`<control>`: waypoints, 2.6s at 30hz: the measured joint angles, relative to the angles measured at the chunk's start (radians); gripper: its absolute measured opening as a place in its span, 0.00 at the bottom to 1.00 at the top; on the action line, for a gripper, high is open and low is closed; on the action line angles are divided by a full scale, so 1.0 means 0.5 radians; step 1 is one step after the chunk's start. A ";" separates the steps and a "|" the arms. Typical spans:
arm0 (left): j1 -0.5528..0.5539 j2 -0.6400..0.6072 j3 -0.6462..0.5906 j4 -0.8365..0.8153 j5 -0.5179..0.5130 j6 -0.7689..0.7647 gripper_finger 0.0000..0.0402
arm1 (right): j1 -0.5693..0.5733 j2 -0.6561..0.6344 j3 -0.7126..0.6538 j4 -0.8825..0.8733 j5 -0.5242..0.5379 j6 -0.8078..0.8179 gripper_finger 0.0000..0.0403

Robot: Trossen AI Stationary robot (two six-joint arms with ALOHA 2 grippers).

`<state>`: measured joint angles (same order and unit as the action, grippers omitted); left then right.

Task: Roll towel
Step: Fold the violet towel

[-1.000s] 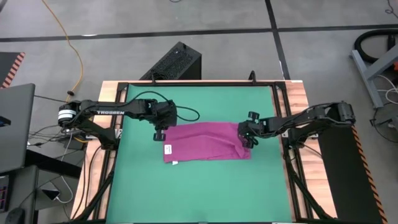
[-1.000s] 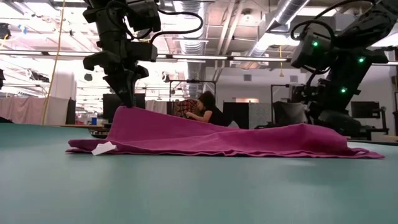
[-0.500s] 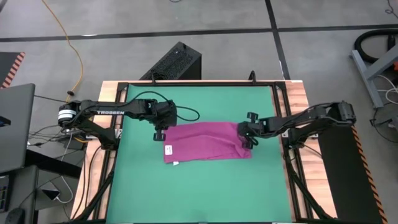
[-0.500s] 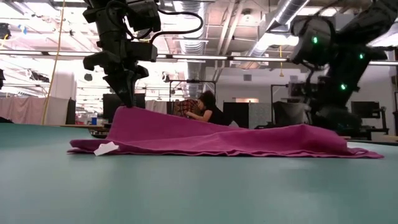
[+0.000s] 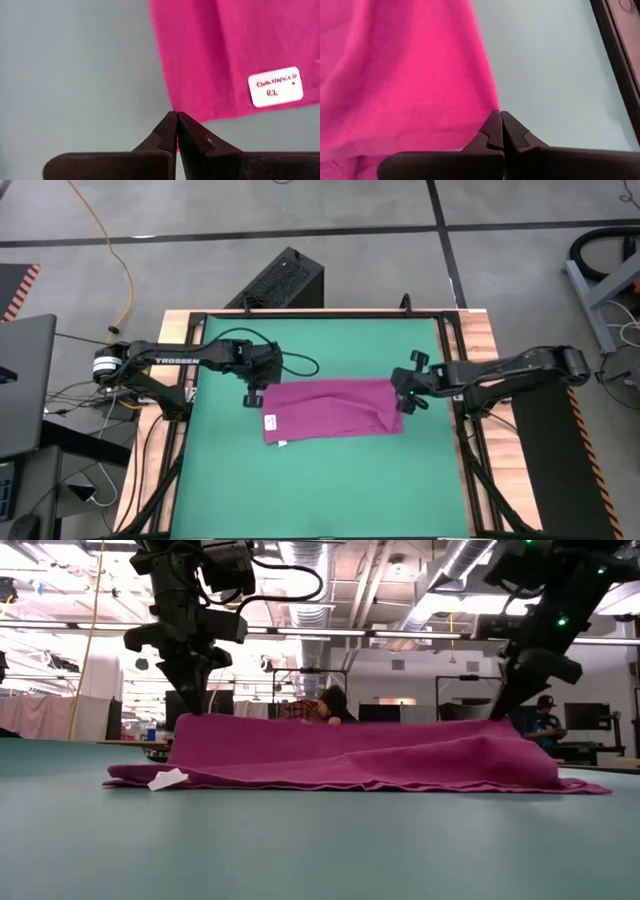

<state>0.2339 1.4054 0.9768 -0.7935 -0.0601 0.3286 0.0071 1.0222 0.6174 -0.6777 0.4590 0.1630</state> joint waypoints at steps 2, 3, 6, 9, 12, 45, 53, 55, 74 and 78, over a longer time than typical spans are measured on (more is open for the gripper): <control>-0.014 -0.017 -0.001 -0.029 -0.003 -0.013 0.00 | 0.006 -0.040 0.000 -0.060 0.053 0.049 0.00; -0.028 -0.027 -0.001 -0.042 -0.010 -0.016 0.00 | 0.015 -0.063 0.000 -0.062 0.076 0.058 0.00; -0.067 -0.054 -0.001 -0.058 -0.080 -0.016 0.00 | 0.033 -0.143 0.000 -0.056 0.131 0.062 0.00; -0.094 -0.102 -0.001 -0.050 -0.244 0.009 0.00 | 0.039 -0.205 0.000 -0.028 0.148 0.070 0.00; -0.092 -0.162 -0.001 -0.041 -0.265 -0.015 0.00 | 0.039 -0.232 0.001 0.031 0.171 0.097 0.00; 0.627 0.572 -0.285 1.003 0.536 0.181 0.55 | 0.038 -0.043 0.001 0.133 0.124 0.094 0.01; 0.598 0.616 -0.268 0.935 0.467 0.160 0.26 | 0.065 -0.041 0.001 0.129 0.121 0.095 0.01; 0.598 0.591 -0.256 0.886 0.443 0.172 0.13 | 0.064 -0.041 0.001 0.129 0.121 0.098 0.01; 0.344 0.133 0.098 0.153 -0.018 0.065 0.00 | 0.065 -0.042 0.171 0.158 0.537 0.119 0.00; 0.287 -0.071 0.139 0.117 -0.108 0.034 0.00 | 0.065 -0.042 0.338 0.163 0.552 -0.001 0.00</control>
<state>0.3774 1.3697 1.0465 -0.7349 -0.1142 0.3454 0.0395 1.0012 0.7862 -0.5964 0.7349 0.1626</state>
